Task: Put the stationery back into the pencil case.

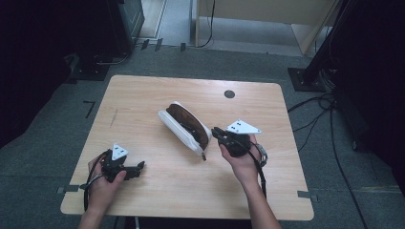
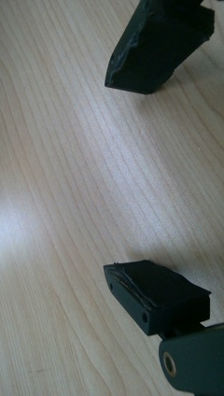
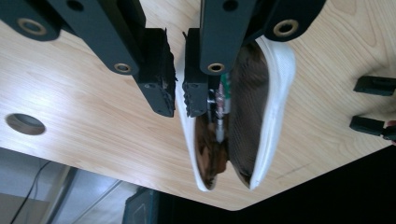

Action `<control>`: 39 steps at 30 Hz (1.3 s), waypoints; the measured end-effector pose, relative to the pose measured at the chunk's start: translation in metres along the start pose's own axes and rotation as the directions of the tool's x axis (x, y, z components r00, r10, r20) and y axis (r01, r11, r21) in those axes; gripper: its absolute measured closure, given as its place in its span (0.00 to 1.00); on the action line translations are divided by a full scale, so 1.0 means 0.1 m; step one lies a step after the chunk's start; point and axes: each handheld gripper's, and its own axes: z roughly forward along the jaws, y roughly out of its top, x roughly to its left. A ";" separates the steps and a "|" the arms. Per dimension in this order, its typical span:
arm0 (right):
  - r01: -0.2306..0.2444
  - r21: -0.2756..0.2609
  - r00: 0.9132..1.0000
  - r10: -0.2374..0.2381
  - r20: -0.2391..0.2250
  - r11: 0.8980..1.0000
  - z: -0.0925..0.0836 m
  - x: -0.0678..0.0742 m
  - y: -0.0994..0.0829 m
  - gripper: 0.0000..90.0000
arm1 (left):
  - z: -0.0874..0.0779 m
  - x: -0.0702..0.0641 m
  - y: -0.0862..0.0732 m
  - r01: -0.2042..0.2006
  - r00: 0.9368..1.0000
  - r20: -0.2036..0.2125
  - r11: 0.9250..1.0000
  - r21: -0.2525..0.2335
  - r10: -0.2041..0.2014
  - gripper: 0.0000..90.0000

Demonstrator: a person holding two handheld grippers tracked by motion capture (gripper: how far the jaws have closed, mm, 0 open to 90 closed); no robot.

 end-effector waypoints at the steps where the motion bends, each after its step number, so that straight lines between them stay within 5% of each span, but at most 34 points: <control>1: -0.003 0.003 1.000 0.003 0.002 1.000 -0.02 -0.02 -0.02 0.91 | 0.00 0.00 0.00 -0.001 1.000 0.000 1.000 0.001 0.001 0.11; 10: -0.047 -0.014 0.998 0.048 0.047 0.999 -0.26 -0.25 -0.24 0.78 | 0.00 0.00 0.00 0.000 1.000 -0.001 1.000 0.000 0.000 0.11; 18: -0.096 -0.043 0.990 0.100 0.101 0.995 -0.48 -0.46 -0.48 0.52 | 0.00 0.00 0.00 -0.001 1.000 -0.002 1.000 0.001 0.001 0.11; 24: -0.127 0.002 0.986 0.126 0.114 0.992 -0.56 -0.57 -0.68 0.30 | 0.00 0.00 0.00 -0.001 1.000 -0.002 1.000 0.000 0.001 0.11; 34: -0.237 0.078 0.951 0.215 0.220 0.968 -0.76 -0.75 -1.00 0.00 | 0.00 0.00 0.00 0.000 1.000 -0.002 1.000 0.000 0.000 0.11; 39: -0.243 0.098 0.938 0.208 0.278 0.965 -0.88 -0.85 -1.16 0.00 | 0.00 0.00 0.00 0.000 1.000 -0.002 1.000 0.000 0.000 0.11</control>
